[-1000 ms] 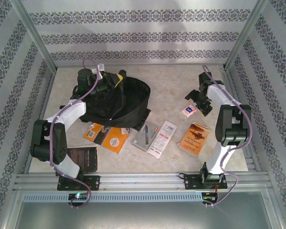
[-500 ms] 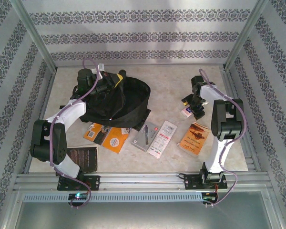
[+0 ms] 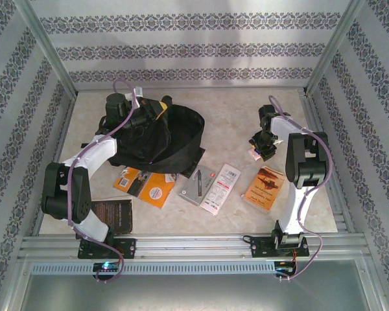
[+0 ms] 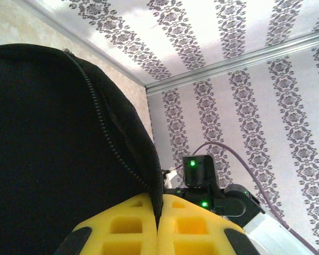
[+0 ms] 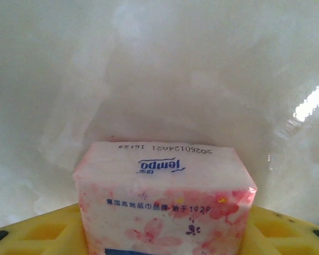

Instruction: Pack the student bag

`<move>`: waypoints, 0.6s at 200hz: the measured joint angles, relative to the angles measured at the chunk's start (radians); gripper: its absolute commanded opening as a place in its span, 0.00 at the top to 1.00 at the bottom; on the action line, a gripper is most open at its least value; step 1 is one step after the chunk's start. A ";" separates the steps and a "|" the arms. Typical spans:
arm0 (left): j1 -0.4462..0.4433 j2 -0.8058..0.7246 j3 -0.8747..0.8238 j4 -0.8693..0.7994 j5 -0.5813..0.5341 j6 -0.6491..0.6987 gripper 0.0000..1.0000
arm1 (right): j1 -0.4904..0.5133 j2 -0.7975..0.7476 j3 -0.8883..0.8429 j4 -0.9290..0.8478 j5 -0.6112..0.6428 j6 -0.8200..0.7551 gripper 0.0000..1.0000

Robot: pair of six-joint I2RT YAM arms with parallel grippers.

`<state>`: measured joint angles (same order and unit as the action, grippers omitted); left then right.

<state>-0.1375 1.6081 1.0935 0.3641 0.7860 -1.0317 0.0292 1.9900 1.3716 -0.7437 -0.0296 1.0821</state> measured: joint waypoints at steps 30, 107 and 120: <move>0.000 -0.005 0.037 -0.055 0.000 0.026 1.00 | 0.005 -0.048 0.000 0.004 0.016 -0.043 0.46; 0.000 -0.059 0.161 -0.292 -0.006 0.103 1.00 | 0.192 -0.280 0.059 0.078 -0.040 -0.224 0.54; 0.000 -0.063 0.200 -0.354 -0.010 0.132 1.00 | 0.247 -0.297 0.104 0.097 -0.069 -0.263 0.54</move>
<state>-0.1375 1.5448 1.2938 0.0097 0.7765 -0.8997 0.2764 1.6932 1.4757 -0.6472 -0.0982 0.8188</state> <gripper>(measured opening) 0.062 0.462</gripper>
